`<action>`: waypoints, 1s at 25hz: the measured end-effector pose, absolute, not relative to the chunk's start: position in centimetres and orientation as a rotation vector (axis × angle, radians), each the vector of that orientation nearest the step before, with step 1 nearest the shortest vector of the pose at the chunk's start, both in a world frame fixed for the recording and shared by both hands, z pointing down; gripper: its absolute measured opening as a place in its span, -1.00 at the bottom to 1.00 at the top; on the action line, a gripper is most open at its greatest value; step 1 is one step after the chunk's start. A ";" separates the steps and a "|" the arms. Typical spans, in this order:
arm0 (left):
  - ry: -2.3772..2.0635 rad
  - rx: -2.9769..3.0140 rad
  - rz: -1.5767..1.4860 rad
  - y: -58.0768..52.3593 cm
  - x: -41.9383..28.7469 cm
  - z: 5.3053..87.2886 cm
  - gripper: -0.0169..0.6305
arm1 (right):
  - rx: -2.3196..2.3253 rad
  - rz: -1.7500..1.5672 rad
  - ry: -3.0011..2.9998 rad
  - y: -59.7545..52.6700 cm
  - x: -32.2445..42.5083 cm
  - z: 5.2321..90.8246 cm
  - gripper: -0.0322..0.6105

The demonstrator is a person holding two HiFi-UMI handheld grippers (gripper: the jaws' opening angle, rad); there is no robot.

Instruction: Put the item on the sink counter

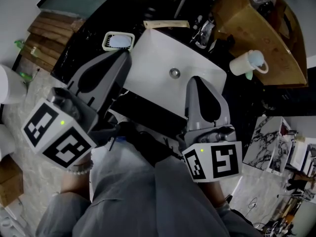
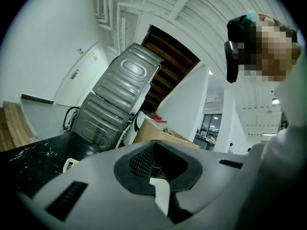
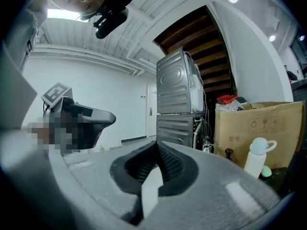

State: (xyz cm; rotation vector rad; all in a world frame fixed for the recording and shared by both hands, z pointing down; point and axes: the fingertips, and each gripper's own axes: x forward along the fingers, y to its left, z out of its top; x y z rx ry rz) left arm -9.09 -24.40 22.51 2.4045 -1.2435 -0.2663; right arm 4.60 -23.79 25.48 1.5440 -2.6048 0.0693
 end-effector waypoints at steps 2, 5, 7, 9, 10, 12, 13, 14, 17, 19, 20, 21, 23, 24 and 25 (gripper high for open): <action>-1.242 2.406 -0.262 -24.4 -9.0 22.6 -0.93 | 1.542 0.059 -2.600 -23.8 4.6 25.5 -0.91; -1.238 2.410 -0.254 -24.4 -8.8 22.6 -0.93 | 1.537 0.059 -2.601 -23.8 4.5 25.4 -0.91; -1.240 2.414 -0.248 -24.3 -8.7 22.6 -0.93 | 1.535 0.059 -2.602 -23.8 4.5 25.4 -0.91; -1.243 2.416 -0.245 -24.4 -8.7 22.6 -0.93 | 1.532 0.060 -2.603 -23.9 4.4 25.3 -0.91; -1.244 2.416 -0.243 -24.4 -8.8 22.6 -0.93 | 1.531 0.061 -2.604 -24.0 4.3 25.4 -0.91; -1.244 2.414 -0.242 -24.5 -8.9 22.6 -0.93 | 1.526 0.068 -2.605 -24.0 4.1 25.4 -0.91; -1.243 2.413 -0.241 -24.6 -8.9 22.7 -0.93 | 1.524 0.072 -2.606 -24.0 4.1 25.5 -0.91; -1.242 2.411 -0.240 -24.6 -8.9 22.7 -0.93 | 1.521 0.076 -2.608 -24.1 4.0 25.5 -0.91; -1.237 2.409 -0.237 -24.7 -8.8 22.8 -0.93 | 1.517 0.080 -2.611 -24.2 3.7 25.5 -0.91; -1.232 2.411 -0.233 -24.8 -8.9 23.0 -0.93 | 1.514 0.082 -2.611 -24.2 3.5 25.6 -0.91; -1.230 2.412 -0.230 -24.8 -8.9 23.0 -0.93 | 1.512 0.082 -2.610 -24.2 3.4 25.6 -0.91; -1.228 2.412 -0.228 -24.8 -8.9 23.1 -0.93 | 1.510 0.085 -2.607 -24.2 3.4 25.7 -0.91; -1.223 2.411 -0.226 -24.8 -8.9 23.2 -0.93 | 1.505 0.097 -2.602 -24.2 3.3 25.9 -0.91; -1.221 2.411 -0.226 -24.8 -9.0 23.3 -0.93 | 1.504 0.103 -2.599 -24.2 3.2 26.0 -0.91; -1.219 2.412 -0.225 -24.8 -9.0 23.3 -0.93 | 1.504 0.108 -2.597 -24.3 3.2 26.1 -0.91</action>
